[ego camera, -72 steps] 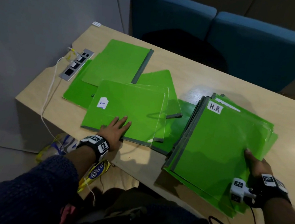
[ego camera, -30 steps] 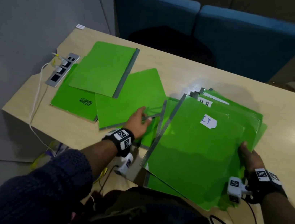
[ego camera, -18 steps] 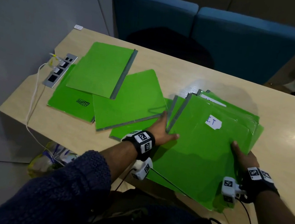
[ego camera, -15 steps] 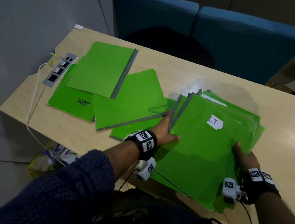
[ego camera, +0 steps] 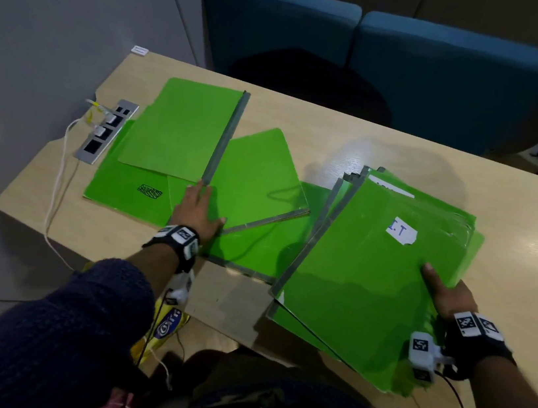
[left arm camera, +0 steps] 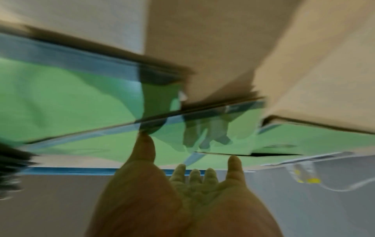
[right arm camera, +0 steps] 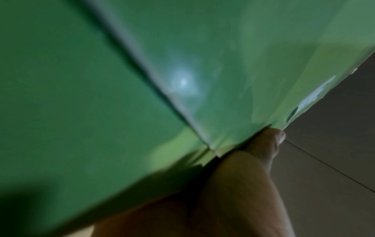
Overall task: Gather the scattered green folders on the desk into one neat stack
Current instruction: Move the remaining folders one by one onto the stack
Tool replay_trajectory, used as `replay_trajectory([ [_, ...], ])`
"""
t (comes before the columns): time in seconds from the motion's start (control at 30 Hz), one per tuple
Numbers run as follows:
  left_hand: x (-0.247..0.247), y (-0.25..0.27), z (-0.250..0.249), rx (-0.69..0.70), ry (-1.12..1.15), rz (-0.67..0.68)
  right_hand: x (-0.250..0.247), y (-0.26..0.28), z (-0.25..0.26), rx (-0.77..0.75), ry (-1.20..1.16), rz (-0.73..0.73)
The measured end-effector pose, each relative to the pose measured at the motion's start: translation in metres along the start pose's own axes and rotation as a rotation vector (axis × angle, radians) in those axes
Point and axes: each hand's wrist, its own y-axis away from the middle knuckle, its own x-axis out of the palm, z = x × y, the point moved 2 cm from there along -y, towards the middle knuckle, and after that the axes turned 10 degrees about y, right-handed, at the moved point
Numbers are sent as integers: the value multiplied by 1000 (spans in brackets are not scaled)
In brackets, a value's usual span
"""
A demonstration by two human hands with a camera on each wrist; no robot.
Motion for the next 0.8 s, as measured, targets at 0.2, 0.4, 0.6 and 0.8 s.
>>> replay_trajectory([
  [0.2, -31, -26, 41, -49, 51, -26, 0, -1, 7, 39, -3, -7],
  [0.4, -34, -51, 33, -2, -9, 104, 4, 4, 5, 75, -108, 6],
  [0.6, -32, -61, 5, -23, -302, 40, 9, -17, -19, 128, -105, -3],
  [0.8, -33, -69, -2, 43, 21, 35, 6, 6, 5, 148, -101, -29],
])
